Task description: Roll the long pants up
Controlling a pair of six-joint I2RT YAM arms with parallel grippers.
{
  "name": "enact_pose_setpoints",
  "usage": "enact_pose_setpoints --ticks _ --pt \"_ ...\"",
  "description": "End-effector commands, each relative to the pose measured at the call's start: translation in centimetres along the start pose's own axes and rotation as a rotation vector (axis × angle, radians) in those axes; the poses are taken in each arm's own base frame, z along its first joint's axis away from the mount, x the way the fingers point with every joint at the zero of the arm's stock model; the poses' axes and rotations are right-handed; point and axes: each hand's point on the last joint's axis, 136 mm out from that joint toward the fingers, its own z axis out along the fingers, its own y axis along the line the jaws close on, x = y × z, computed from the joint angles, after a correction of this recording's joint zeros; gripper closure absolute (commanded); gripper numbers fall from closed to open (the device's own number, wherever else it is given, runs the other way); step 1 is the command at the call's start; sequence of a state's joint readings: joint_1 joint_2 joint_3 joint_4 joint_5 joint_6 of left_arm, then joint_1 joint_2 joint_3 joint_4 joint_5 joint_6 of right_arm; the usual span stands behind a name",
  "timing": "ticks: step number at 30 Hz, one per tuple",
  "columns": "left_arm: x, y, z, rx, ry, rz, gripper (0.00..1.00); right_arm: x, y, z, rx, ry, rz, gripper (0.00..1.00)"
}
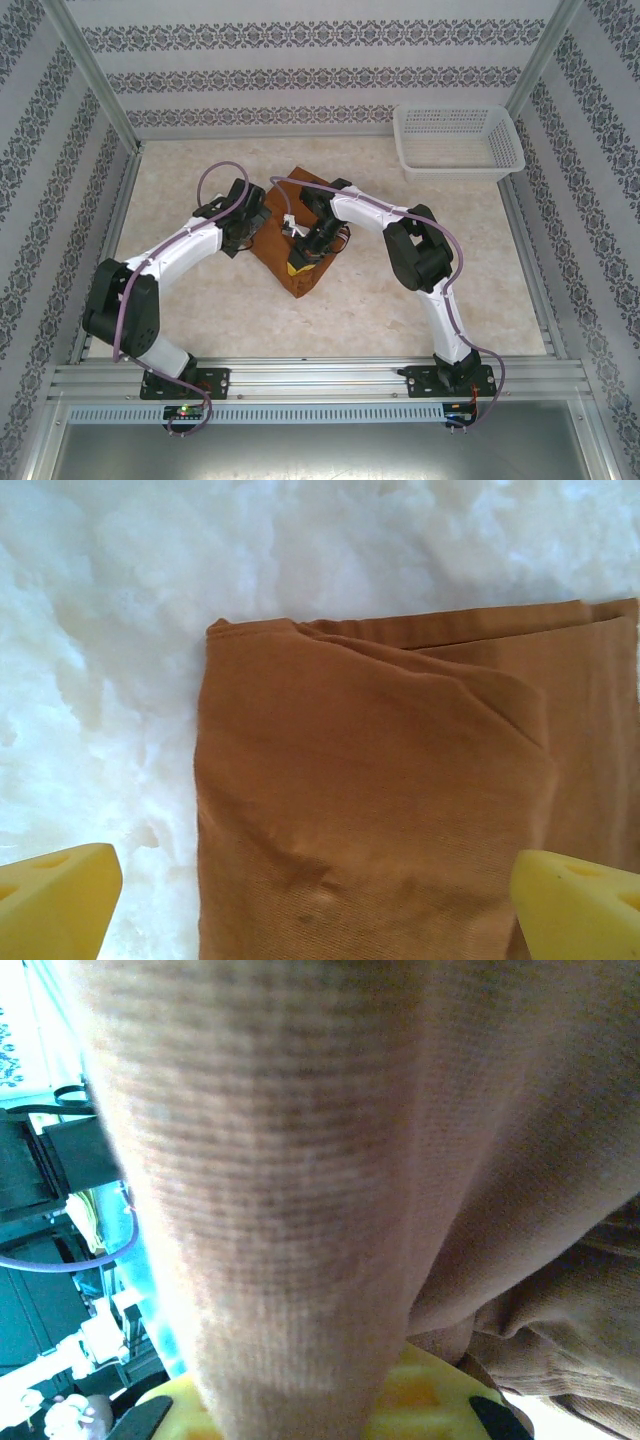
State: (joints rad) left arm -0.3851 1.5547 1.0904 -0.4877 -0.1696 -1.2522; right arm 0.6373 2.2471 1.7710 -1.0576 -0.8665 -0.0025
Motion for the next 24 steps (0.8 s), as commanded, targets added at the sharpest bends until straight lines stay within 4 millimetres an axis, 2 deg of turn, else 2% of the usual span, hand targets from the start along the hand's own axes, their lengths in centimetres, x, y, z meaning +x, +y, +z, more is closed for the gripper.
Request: enact_pose_setpoints --ticks 1,9,13,18,24 --pt "-0.1 -0.7 0.3 0.016 -0.015 -0.02 0.0 1.2 0.3 0.4 -0.018 0.046 0.047 1.0" --pt "1.4 -2.8 3.3 0.093 -0.002 -0.018 0.0 1.4 0.5 0.4 -0.013 0.053 0.044 1.0" --pt "2.3 -3.1 4.6 0.081 0.024 -0.004 0.0 1.6 0.5 0.5 -0.009 0.061 0.045 1.0" --pt "3.5 -2.0 5.4 0.019 0.069 0.036 0.0 1.5 0.4 0.4 -0.006 0.065 0.045 1.0" --pt "4.1 0.3 5.0 -0.061 0.097 0.107 0.01 1.1 0.2 0.1 0.003 0.063 0.041 1.0"
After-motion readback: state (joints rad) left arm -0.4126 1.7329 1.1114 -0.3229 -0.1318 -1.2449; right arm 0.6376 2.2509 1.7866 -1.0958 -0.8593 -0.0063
